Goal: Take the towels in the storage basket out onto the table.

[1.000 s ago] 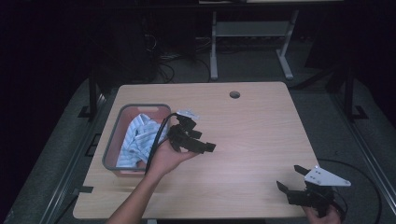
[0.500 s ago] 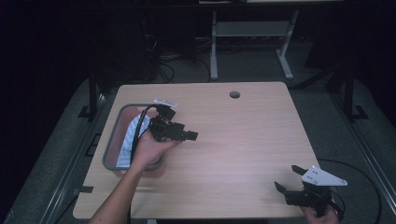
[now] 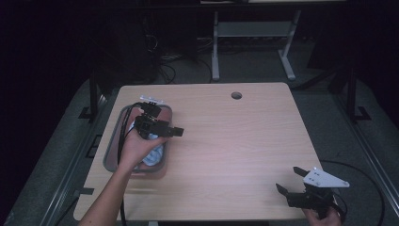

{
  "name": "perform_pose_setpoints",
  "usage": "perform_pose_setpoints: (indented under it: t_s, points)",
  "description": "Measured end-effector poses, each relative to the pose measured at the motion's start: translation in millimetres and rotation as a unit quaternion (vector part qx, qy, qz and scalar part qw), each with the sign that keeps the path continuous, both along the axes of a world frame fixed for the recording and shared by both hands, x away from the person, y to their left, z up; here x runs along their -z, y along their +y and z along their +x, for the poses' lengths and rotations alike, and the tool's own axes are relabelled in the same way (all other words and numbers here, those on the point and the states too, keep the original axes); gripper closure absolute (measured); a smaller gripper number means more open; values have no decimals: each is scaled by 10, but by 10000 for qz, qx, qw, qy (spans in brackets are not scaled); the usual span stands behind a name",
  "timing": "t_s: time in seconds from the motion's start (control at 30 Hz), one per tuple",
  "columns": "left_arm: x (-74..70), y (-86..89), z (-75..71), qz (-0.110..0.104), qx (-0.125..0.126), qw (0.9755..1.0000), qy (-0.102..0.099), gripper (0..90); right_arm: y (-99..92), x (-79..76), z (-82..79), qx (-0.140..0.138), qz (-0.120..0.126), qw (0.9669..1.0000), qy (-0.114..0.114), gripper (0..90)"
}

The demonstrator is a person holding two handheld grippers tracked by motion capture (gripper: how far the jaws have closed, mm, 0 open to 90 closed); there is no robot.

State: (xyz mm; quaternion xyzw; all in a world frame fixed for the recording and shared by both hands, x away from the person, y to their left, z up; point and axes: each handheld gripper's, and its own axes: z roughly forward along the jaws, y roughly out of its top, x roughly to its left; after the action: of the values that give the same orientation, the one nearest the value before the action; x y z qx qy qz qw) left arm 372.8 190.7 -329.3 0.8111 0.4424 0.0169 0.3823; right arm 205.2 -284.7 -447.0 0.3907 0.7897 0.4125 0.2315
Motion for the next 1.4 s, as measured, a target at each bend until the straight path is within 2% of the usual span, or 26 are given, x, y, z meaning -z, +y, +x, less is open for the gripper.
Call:
perform_pose_setpoints:
  t_s: [0.1,0.33,0.5,0.53,0.57,0.6,0.7,0.73,0.8,0.83,0.87,0.9,0.93,0.97,1.0,1.03,1.07,1.1,1.13,1.17,1.2,1.23,1.27,1.37,1.4]
  points:
    - [8,69,20,54,-92,9999,16,210,-9,0,4,-21,-24,10000,-72,140]
    - [18,186,9,222,-319,9992,-8,209,-1,-1,-1,-8,-1,10000,6,140]
    - [43,294,2,263,-473,9985,15,205,8,-4,-4,-51,-10,10000,-31,140]
    - [62,356,-5,308,-589,9978,41,205,10,-3,-2,-57,-12,10000,-27,140]
    - [62,356,-5,308,-589,9978,41,205,10,-3,-2,-57,-12,10000,-27,140]
    - [88,442,-5,339,-707,9969,77,204,17,0,0,-88,-19,10000,-14,140]
    - [104,506,-3,382,-829,9957,118,203,30,1,-2,-86,-14,10000,4,140]
    - [127,588,0,484,-980,9939,150,203,38,1,4,-119,-35,9999,3,140]
    - [154,645,-3,607,-1107,9918,191,204,47,1,3,-109,-21,9999,32,140]
    - [154,645,-3,607,-1107,9918,191,203,47,1,3,-109,-21,9999,32,140]
    - [182,688,-5,725,-1228,9895,232,202,51,3,10,-140,-35,9999,-10,140]
    - [182,688,-5,725,-1228,9895,232,202,51,3,10,-140,-35,9999,-10,140]
    - [227,747,-8,798,-1338,9873,296,202,58,4,7,-156,-34,9999,20,140]
    - [227,747,-8,798,-1338,9873,296,201,58,4,7,-156,-34,9999,20,140]
    - [280,785,-7,924,-1429,9847,374,199,62,2,0,-151,-31,9999,38,140]
    - [280,785,-7,924,-1429,9847,374,198,61,2,-1,-160,-37,9999,29,140]
    - [331,818,-9,993,-1510,9825,454,198,61,1,-2,-160,-35,9999,27,140]
    - [331,818,-9,993,-1510,9825,454,197,61,2,-1,-162,-36,9999,25,140]
    - [376,831,-8,1105,-1584,9798,515,196,63,2,0,-157,-26,9999,37,140]
    - [404,836,-5,1154,-1616,9785,561,195,64,5,4,-166,-29,9999,37,140]
    - [404,836,-5,1154,-1616,9785,561,195,64,5,4,-166,-29,9999,37,140]
    - [448,841,10,1253,-1648,9763,625,195,71,10,8,-186,-43,9998,48,140]
    - [468,838,19,1297,-1663,9752,672,194,75,10,9,-200,-48,9998,39,140]
    - [513,836,47,1375,-1619,9744,742,188,82,8,9,-222,-49,9997,41,140]
    - [558,815,70,1472,-1583,9729,827,190,83,9,9,-220,-48,9997,40,140]
